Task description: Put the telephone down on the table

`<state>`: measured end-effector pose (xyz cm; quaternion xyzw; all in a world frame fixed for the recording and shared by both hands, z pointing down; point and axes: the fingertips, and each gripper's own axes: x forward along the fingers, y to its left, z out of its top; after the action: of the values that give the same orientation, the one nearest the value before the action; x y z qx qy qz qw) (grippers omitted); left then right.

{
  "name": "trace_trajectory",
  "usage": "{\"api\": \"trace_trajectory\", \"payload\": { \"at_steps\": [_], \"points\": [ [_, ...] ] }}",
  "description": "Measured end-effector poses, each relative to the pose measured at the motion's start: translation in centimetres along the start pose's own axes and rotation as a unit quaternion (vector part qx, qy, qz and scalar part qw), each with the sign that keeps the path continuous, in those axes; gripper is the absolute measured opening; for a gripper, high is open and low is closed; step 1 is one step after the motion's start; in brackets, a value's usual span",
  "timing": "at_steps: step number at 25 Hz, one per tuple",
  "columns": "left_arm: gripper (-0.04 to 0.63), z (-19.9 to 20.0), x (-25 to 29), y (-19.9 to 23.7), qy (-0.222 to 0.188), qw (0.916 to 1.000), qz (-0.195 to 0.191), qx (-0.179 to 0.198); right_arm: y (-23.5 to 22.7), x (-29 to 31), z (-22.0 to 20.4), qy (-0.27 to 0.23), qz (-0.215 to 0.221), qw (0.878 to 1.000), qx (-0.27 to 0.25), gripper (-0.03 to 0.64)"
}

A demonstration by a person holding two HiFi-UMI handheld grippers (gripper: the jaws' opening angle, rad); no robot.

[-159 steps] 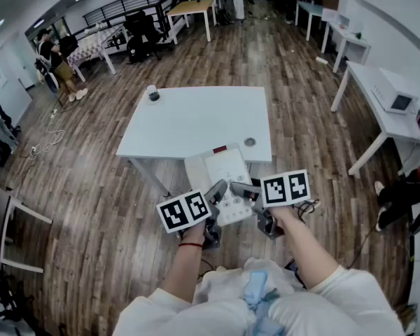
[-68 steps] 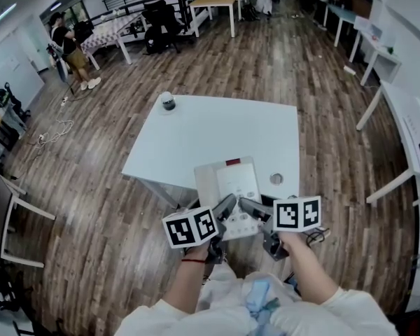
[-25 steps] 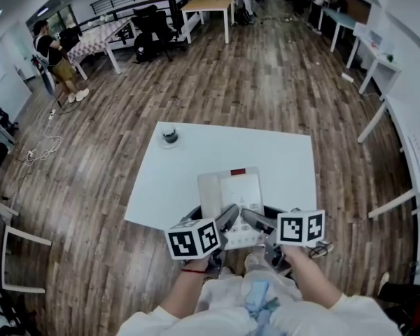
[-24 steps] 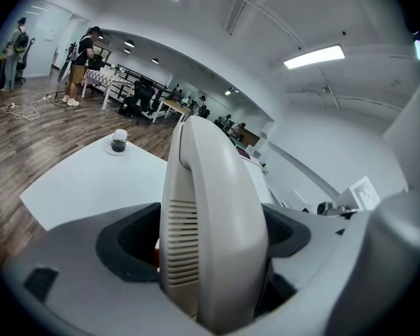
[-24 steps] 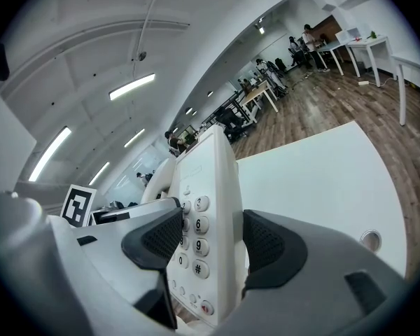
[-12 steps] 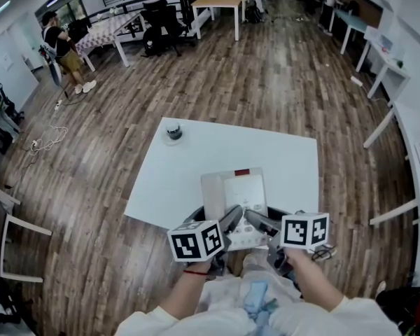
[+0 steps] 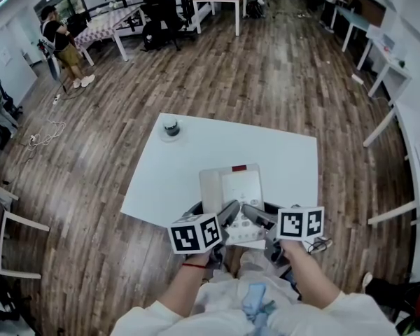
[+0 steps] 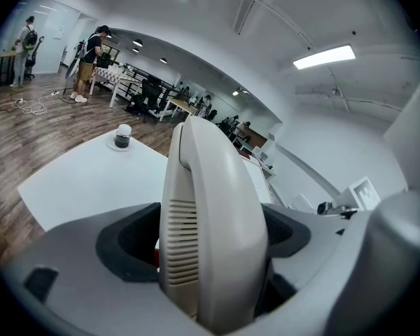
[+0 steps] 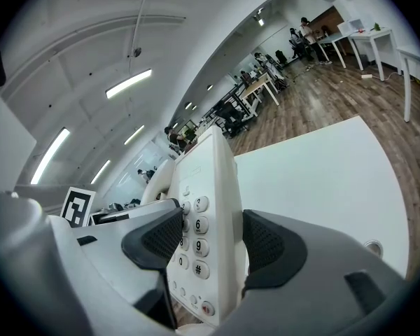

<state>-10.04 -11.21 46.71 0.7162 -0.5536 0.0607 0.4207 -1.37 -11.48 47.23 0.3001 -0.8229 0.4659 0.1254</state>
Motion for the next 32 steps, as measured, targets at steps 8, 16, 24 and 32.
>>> {"api": "trace_trajectory", "payload": {
  "at_steps": [8, 16, 24, 32],
  "points": [
    [0.408, 0.4, 2.7, 1.6, 0.006, 1.0000, -0.003, -0.001, -2.1, 2.2, 0.8, 0.007, -0.007, 1.000, 0.007, 0.274],
    [0.408, 0.1, 6.5, 3.4, 0.006, 0.9999, -0.006, -0.006, -5.3, 4.8, 1.4, 0.019, -0.017, 1.000, 0.009, 0.274],
    [0.408, 1.1, 9.5, 5.2, 0.008, 1.0000, -0.003, -0.003, -7.5, 7.5, 2.7, 0.017, -0.017, 1.000, 0.009, 0.275],
    [0.408, 0.8, 11.9, 6.6, 0.014, 0.9999, 0.002, -0.007, -9.6, 9.4, 2.9, 0.023, -0.014, 1.000, 0.013, 0.275]
  ]
}}
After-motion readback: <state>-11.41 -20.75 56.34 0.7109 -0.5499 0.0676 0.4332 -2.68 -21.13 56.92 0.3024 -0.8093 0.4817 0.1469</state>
